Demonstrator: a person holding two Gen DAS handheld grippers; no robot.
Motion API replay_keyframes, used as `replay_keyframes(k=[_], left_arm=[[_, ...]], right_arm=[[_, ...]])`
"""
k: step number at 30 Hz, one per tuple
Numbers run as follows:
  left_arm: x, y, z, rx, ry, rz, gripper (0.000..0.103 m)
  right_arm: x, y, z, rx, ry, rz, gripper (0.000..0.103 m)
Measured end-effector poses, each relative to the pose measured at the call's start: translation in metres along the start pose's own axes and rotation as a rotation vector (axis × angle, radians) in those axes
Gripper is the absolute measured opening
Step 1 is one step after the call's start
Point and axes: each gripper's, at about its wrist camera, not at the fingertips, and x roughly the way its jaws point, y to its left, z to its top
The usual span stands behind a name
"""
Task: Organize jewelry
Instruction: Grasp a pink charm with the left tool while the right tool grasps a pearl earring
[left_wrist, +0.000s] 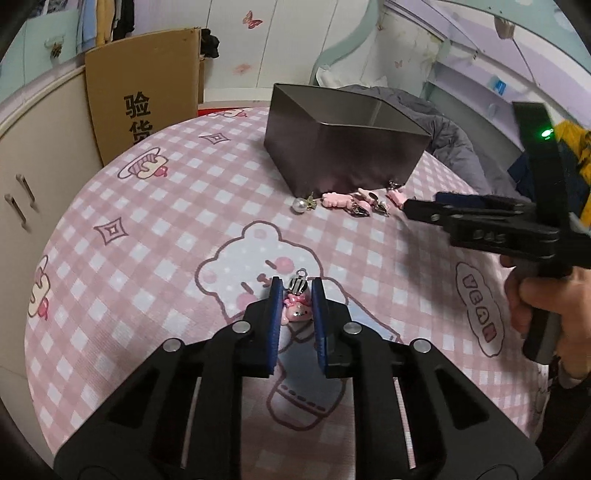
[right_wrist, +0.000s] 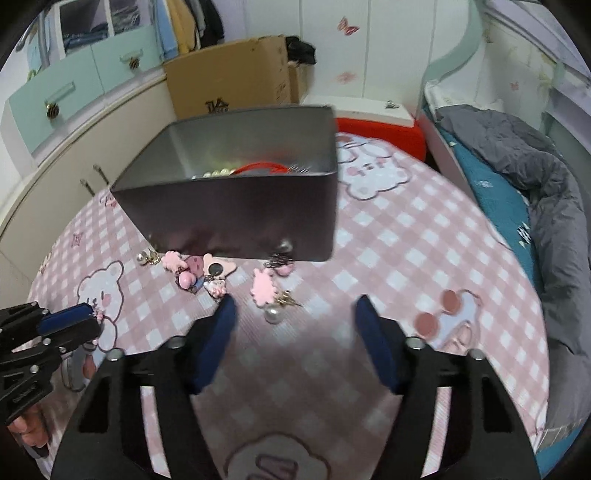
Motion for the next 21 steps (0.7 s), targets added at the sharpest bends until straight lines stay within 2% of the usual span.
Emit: replay_keyframes(k=[2, 3, 4, 6, 9, 11, 12, 13, 15, 18, 20, 21], left_arm=[[0.000, 0.001, -0.001, -0.007, 0.000, -0.005, 0.016], [0.001, 0.001, 0.000, -0.006, 0.000, -0.003, 0.016], [0.001, 0.000, 0.000, -0.004, 0.000, -0.001, 0.016], [-0.001, 0.001, -0.001, -0.005, -0.001, 0.000, 0.016], [0.000, 0.001, -0.001, -0.009, -0.002, -0.002, 0.016], [0.000, 0.001, 0.000, -0.009, -0.003, 0.000, 0.016], [0.000, 0.000, 0.000, -0.005, -0.003, 0.003, 0.016], [0.000, 0.000, 0.000, -0.001, -0.003, 0.006, 0.016], [0.000, -0.002, 0.000, 0.008, -0.003, 0.011, 0.016], [0.000, -0.002, 0.000, 0.009, -0.004, 0.011, 0.016], [0.000, -0.003, 0.000, 0.007, -0.004, 0.010, 0.016], [0.000, -0.003, 0.000, 0.008, -0.004, 0.011, 0.016]], right_arm=[[0.002, 0.006, 0.001, -0.033, -0.018, -0.017, 0.050], [0.002, 0.009, 0.000, -0.045, -0.024, -0.018, 0.040], [0.001, 0.011, 0.000, -0.054, -0.028, -0.016, 0.027], [-0.001, 0.013, -0.003, -0.056, -0.030, -0.006, 0.013], [-0.007, 0.011, -0.010, -0.036, -0.033, 0.015, 0.012], [-0.009, 0.006, -0.013, -0.009, -0.036, 0.041, 0.015], [-0.010, 0.005, -0.013, -0.004, -0.035, 0.054, 0.023], [-0.011, 0.005, -0.014, -0.003, -0.036, 0.065, 0.035], [-0.014, 0.006, -0.017, -0.019, -0.038, 0.050, 0.042], [-0.017, 0.006, -0.023, -0.031, -0.040, 0.044, 0.041], [-0.016, 0.008, -0.023, -0.048, -0.039, 0.033, 0.032], [-0.016, 0.009, -0.023, -0.061, -0.040, 0.029, 0.023]])
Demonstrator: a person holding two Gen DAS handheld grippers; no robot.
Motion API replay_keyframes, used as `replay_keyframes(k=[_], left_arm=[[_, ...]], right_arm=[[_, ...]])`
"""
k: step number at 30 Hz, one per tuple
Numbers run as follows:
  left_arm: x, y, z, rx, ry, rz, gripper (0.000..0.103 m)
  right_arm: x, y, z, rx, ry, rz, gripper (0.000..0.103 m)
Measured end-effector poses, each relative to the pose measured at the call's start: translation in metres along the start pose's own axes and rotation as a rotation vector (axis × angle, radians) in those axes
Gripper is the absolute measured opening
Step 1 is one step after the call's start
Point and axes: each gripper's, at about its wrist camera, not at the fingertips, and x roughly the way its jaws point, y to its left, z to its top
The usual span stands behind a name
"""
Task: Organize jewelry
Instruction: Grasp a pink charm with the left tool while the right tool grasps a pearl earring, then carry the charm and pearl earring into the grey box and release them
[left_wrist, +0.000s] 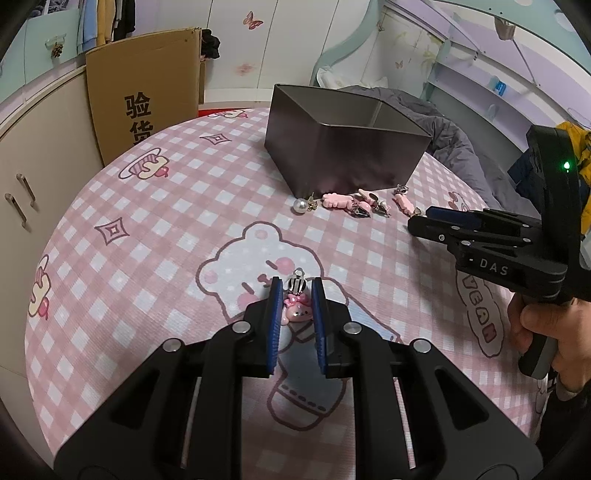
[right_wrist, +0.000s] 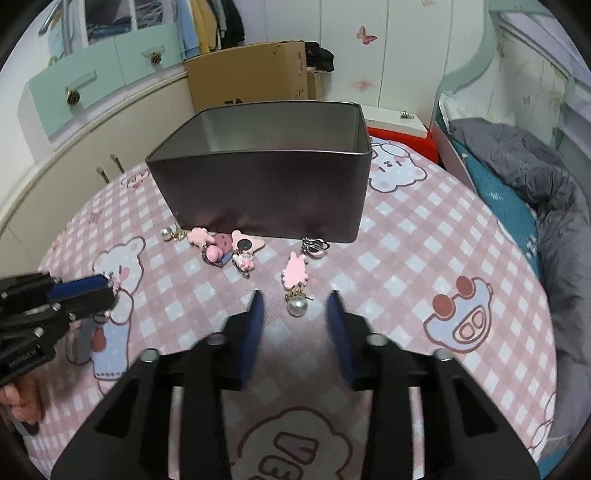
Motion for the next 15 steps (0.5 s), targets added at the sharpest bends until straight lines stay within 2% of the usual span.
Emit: replay_keyframes(k=[1, 3, 7, 15], left_arm=[[0.000, 0.000, 0.000, 0.002, 0.000, 0.002, 0.016], [0.000, 0.000, 0.000, 0.005, -0.003, 0.000, 0.016], [-0.006, -0.001, 0.000, 0.011, -0.031, -0.007, 0.015], [-0.024, -0.005, -0.004, 0.001, -0.058, -0.041, 0.015]], right_arm=[[0.000, -0.001, -0.001, 0.000, -0.001, 0.012, 0.014], [0.002, -0.004, 0.001, 0.008, -0.001, 0.024, 0.010], [-0.006, -0.005, -0.003, 0.004, -0.009, 0.033, 0.010], [-0.048, -0.008, -0.012, 0.041, -0.068, 0.117, 0.010]])
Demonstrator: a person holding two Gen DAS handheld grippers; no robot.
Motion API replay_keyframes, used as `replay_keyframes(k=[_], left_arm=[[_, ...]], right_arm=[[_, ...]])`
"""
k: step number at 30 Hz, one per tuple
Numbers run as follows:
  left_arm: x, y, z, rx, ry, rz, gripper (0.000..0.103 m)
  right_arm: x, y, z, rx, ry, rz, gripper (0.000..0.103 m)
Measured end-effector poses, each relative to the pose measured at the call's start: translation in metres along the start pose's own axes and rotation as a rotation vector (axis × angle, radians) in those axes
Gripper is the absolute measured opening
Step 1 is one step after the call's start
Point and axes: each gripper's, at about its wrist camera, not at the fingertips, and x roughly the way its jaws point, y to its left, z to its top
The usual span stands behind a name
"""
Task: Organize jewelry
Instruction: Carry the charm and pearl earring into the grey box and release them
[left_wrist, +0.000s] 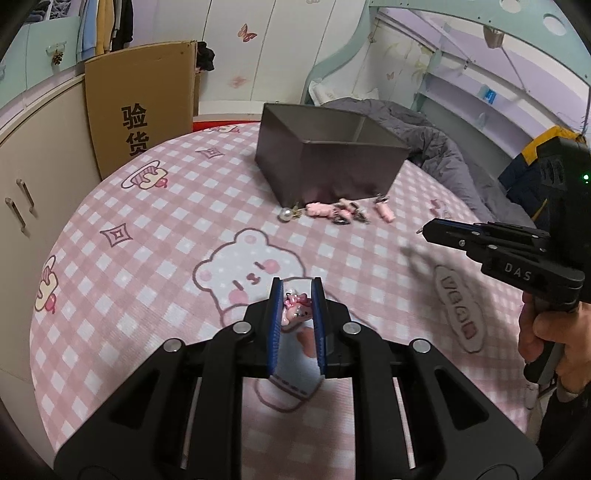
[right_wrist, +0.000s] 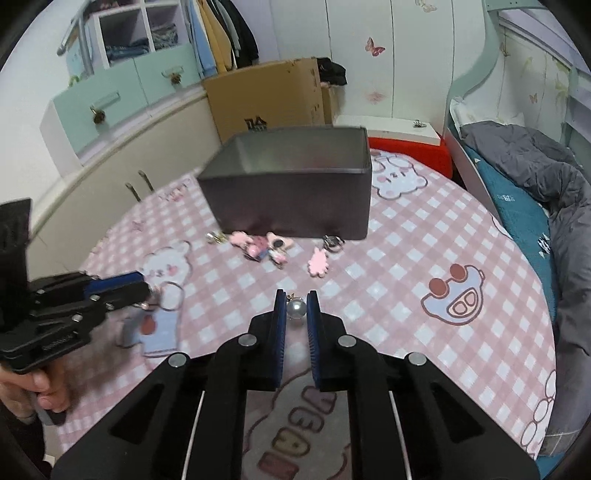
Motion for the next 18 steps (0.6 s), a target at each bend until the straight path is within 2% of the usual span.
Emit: replay_keyframes(k=[5, 12, 18], left_arm=[[-0.024, -0.008, 0.024, -0.006, -0.071, -0.038, 0.015], [-0.051, -0.020, 0.097, 0.006, -0.201, -0.060, 0.015], [-0.054, -0.028, 0.152, 0.002, -0.236, -0.100, 0.015]], right_arm=[[-0.032, 0.008, 0.026, 0.007, -0.080, 0.058, 0.010], [-0.068, 0.016, 0.085, -0.033, -0.193, 0.071, 0.010], [-0.071, 0.010, 0.133, -0.018, -0.229, 0.086, 0.010]])
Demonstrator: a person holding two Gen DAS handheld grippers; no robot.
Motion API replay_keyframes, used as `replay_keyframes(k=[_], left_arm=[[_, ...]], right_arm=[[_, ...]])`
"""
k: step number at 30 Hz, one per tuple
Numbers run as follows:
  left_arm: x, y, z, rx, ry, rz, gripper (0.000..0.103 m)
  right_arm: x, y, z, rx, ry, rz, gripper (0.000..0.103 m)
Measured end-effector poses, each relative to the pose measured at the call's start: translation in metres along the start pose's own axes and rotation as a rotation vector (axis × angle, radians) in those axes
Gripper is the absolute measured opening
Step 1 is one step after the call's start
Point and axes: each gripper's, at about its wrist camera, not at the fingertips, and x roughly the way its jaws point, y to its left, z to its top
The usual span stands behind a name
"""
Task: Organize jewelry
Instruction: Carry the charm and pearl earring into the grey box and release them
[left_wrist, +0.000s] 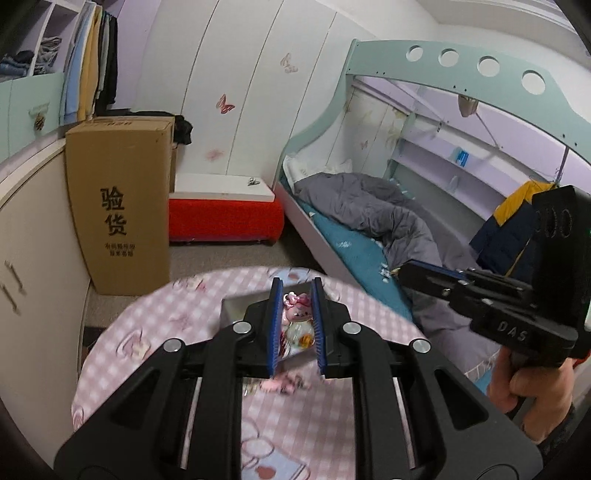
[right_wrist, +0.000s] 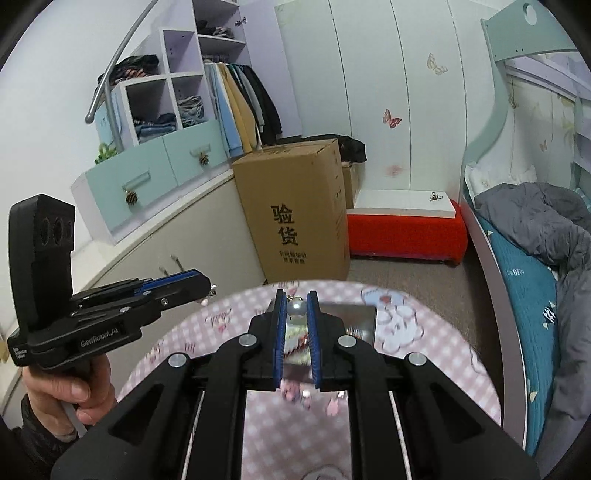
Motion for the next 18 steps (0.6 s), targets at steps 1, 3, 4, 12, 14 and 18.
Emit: replay_keyframes(k=[1, 3, 4, 12, 14, 18], left_arm=[[0.002, -0.001, 0.004, -0.004, 0.001, -0.005, 0.015], [0.008, -0.002, 0.012, -0.004, 0.004, -0.002, 0.015], [0.011, -0.003, 0.016, -0.005, 0.009, -0.001, 0.015], [0.046, 0.003, 0.028, -0.018, 0.084, 0.016, 0.016], [0.056, 0.007, 0.026, -0.016, 0.123, 0.070, 0.040], [0.046, 0.018, 0.024, -0.030, 0.038, 0.152, 0.097]], right_arm=[[0.002, -0.002, 0.003, 0.003, 0.001, 0.001, 0.010], [0.010, -0.005, 0.010, 0.012, 0.008, -0.002, 0.010], [0.013, -0.006, 0.013, 0.014, 0.013, -0.002, 0.010], [0.046, -0.027, 0.020, 0.091, 0.079, 0.002, 0.012], [0.057, -0.037, 0.018, 0.133, 0.104, 0.008, 0.019], [0.064, -0.054, 0.012, 0.208, 0.092, -0.015, 0.093]])
